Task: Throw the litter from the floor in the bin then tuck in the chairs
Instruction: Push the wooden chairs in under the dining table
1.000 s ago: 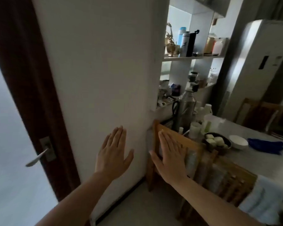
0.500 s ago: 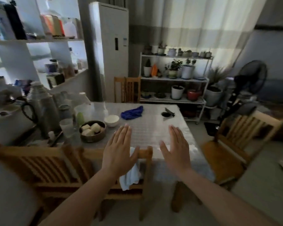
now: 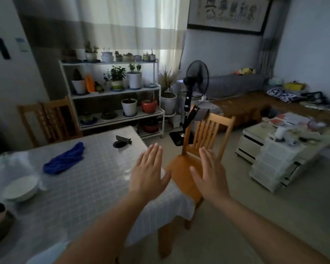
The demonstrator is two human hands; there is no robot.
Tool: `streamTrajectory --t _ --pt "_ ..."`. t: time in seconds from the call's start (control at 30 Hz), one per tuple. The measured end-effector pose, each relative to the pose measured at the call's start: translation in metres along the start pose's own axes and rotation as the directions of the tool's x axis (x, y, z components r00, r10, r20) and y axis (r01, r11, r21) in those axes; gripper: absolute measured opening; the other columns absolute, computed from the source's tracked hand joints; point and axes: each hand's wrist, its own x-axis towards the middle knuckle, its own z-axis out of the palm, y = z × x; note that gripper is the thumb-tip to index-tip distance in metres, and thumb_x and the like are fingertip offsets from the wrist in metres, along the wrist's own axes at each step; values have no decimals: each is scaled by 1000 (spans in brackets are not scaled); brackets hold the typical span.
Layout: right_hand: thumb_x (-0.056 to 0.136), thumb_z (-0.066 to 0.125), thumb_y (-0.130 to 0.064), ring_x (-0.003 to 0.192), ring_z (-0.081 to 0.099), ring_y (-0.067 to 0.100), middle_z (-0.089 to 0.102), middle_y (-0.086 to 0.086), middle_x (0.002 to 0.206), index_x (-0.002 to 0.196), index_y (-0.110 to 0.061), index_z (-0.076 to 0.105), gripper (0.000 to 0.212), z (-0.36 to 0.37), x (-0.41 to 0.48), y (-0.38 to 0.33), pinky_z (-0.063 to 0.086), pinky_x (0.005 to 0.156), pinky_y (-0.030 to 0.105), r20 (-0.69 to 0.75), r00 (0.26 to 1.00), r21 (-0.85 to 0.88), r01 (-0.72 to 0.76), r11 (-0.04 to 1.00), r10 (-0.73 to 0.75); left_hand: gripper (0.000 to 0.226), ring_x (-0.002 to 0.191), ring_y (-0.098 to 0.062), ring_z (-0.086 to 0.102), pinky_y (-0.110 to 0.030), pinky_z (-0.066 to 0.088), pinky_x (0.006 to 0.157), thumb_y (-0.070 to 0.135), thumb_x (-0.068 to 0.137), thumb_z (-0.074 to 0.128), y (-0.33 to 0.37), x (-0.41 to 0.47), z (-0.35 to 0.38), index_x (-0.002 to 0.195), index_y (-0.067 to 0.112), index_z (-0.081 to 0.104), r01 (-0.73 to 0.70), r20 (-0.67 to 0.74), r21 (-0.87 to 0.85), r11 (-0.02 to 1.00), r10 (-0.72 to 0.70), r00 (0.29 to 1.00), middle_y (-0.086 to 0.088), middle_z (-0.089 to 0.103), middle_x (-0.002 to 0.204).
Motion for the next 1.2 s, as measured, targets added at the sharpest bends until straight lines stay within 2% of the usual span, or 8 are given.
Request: streamTrajectory --t 0.1,0.27,0.4,0.63,0.87,1.03,1.2 --pt "95 39 -49 146 12 18 18 1 160 151 -21 17 66 -3 20 30 16 118 41 -36 996 -23 -77 997 77 74 148 -16 -7 -37 -1 121 57 95 16 7 40 20 151 13 -2 -40 37 -1 999 40 998 -5 -1 162" --pt "92 34 -51 145 16 20 23 4 158 150 -17 20 68 -9 49 87 21 117 43 -57 988 -62 -145 987 141 74 148 -17 -4 -35 -3 119 57 95 21 41 97 59 152 14 1 -83 54 -36 996 84 995 -6 3 162" --pt "93 34 -51 146 12 19 20 3 159 150 -19 18 68 -11 80 141 17 118 44 -42 983 -58 -181 982 178 75 148 -15 -5 -34 -3 119 60 94 18 78 150 92 152 16 0 -106 58 -49 993 109 992 -4 3 162" --pt "91 30 -53 147 7 17 16 1 160 151 -21 14 70 -43 150 265 11 117 39 48 992 -82 -109 991 113 74 148 -15 -4 -37 2 121 59 94 18 170 244 147 152 15 3 -52 69 -103 993 59 996 -4 4 162" --pt "87 19 -59 147 8 16 18 2 160 151 -19 17 76 -70 221 376 14 118 41 119 993 -136 6 991 10 74 148 -15 -1 -34 0 120 58 95 23 256 327 195 152 15 5 51 79 -142 989 -40 996 -4 6 162" --pt "91 26 -54 147 6 15 16 1 160 151 -20 14 71 -63 268 432 12 119 41 132 991 -104 5 995 9 74 148 -15 -3 -33 -4 118 58 95 24 292 381 227 152 17 2 81 102 -132 988 -68 992 -3 3 162" --pt "85 18 -60 147 8 16 17 2 160 151 -19 15 78 -46 327 479 13 118 42 147 989 -94 44 995 -30 74 148 -16 -2 -33 -5 116 58 95 25 302 444 266 152 16 4 105 87 -120 987 -94 992 -3 5 162"
